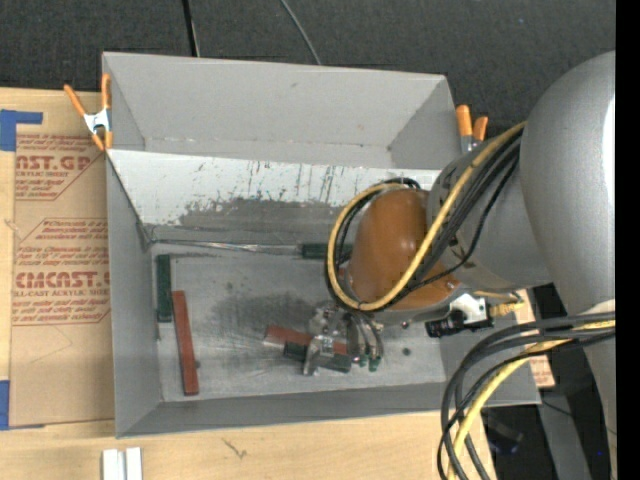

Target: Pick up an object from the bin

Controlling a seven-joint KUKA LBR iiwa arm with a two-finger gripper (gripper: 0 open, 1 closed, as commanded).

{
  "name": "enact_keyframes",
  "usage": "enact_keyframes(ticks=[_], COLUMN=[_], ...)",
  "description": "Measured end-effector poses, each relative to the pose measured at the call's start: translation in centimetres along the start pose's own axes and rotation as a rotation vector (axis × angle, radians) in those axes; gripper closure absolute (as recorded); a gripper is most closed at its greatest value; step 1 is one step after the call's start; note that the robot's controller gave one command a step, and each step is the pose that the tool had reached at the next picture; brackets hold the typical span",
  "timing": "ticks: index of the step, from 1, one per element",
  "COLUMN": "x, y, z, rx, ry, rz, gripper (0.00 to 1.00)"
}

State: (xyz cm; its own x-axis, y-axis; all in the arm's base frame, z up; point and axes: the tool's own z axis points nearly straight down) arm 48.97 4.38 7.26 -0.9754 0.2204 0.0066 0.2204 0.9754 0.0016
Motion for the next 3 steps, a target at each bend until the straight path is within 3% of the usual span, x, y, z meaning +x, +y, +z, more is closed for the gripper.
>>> enact_keyframes(ticks=[3], x=[0.05], y=[0.01], z=[-0.57], rx=[0.0], ry=[-0.005], rz=[0.0], gripper=[1.0])
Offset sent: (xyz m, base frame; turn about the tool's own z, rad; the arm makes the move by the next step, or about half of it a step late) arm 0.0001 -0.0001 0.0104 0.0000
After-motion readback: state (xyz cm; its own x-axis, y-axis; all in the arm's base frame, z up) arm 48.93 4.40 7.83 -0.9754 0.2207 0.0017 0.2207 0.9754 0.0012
